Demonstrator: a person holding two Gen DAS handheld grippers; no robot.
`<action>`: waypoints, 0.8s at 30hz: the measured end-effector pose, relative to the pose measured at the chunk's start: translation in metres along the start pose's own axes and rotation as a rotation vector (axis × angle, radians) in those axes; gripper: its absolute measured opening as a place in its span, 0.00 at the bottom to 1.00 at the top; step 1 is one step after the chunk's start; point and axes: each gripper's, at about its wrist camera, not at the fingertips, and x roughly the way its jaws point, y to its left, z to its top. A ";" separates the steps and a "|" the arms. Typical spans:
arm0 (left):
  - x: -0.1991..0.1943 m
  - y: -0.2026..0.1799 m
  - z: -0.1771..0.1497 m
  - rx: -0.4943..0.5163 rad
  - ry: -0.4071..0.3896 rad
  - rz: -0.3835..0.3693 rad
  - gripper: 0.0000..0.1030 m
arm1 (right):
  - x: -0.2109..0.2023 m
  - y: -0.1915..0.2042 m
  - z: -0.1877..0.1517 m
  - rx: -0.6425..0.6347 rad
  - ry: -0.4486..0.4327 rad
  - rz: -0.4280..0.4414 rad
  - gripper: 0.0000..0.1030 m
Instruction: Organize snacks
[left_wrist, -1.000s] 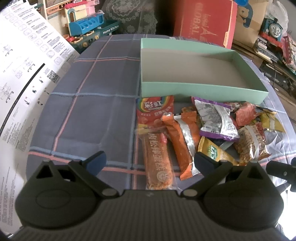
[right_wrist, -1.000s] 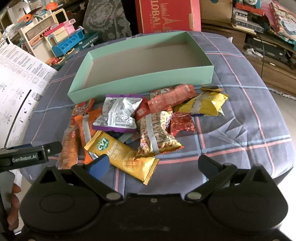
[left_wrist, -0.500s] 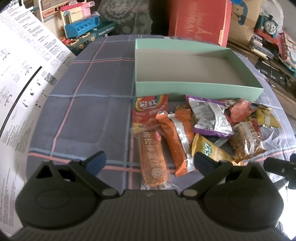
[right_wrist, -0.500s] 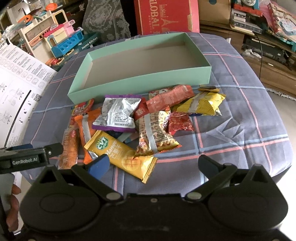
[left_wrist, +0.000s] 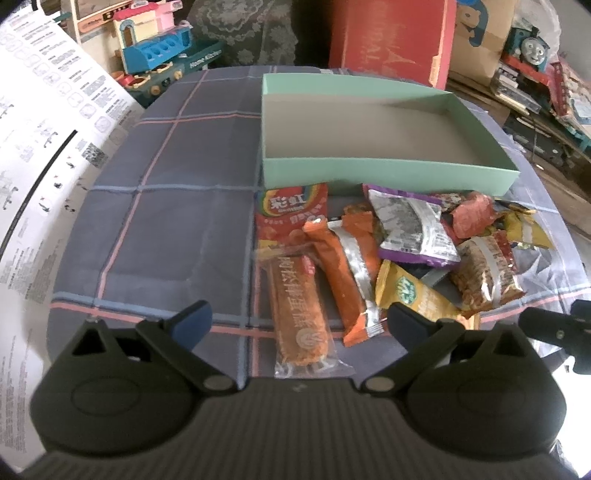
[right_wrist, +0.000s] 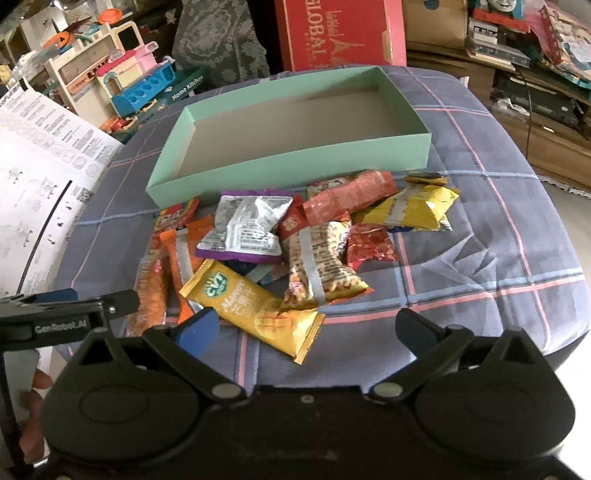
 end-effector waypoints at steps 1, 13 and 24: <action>0.000 0.000 -0.001 0.003 -0.003 -0.009 1.00 | 0.000 -0.001 0.000 0.007 -0.006 0.009 1.00; 0.014 0.007 -0.002 -0.007 0.055 -0.047 1.00 | 0.006 0.015 0.009 -0.163 -0.068 0.133 1.00; 0.041 0.049 0.003 -0.109 0.115 0.001 1.00 | 0.048 0.049 0.017 -0.329 0.009 0.261 0.59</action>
